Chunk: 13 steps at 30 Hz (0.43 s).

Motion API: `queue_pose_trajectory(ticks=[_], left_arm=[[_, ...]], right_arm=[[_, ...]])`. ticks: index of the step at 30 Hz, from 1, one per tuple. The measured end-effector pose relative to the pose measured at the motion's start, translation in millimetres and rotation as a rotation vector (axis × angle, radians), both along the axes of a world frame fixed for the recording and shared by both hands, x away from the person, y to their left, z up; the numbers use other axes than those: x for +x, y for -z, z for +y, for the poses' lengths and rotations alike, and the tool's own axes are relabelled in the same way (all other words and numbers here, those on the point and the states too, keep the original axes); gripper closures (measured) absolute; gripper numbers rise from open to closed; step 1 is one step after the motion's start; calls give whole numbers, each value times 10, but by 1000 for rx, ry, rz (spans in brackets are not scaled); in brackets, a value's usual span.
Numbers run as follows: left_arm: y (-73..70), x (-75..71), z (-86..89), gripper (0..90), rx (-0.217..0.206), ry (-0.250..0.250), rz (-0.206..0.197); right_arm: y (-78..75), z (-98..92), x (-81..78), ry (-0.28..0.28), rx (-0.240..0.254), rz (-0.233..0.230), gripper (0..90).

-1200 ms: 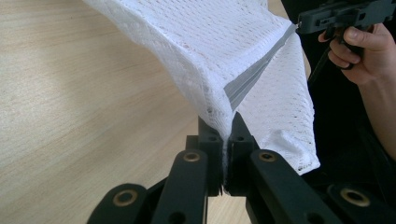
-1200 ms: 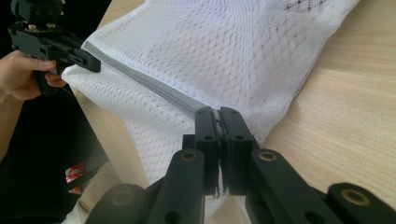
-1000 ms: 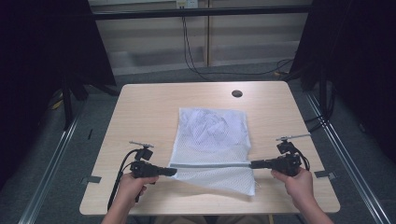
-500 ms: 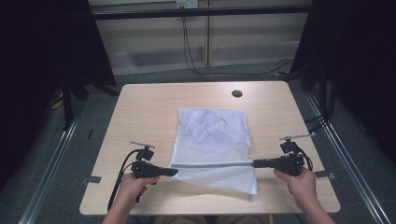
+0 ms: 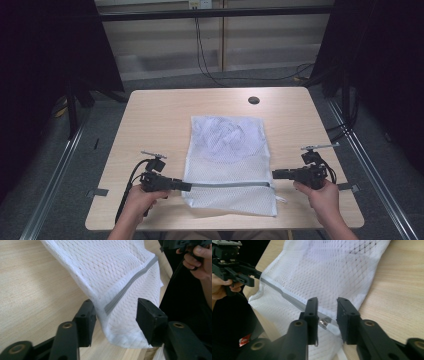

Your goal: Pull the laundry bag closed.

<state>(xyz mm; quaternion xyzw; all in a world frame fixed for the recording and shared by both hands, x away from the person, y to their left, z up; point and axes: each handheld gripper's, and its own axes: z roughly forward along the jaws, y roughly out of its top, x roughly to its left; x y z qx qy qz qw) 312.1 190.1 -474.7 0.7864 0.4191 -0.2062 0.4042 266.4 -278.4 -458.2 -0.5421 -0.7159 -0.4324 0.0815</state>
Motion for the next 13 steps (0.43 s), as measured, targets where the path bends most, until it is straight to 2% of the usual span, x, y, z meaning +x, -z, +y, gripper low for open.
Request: queue_pose_trajectory(ticks=[3, 7, 10, 13], left_arm=[[-23, 13, 14, 364, 20, -10, -25], [-59, 27, 50, 244, 13, -49, -65], [-94, 35, 65, 185, 27, -78, -119], [-109, 41, 77, 160, 17, -101, -150]], right_arm=[[-10, 17, -6, 5, -27, -16, 585], [-28, 7, -10, 25, -34, -46, 475], [-32, -17, -4, 37, -38, -61, 370], [-33, -35, -1, 49, -42, -68, 330]])
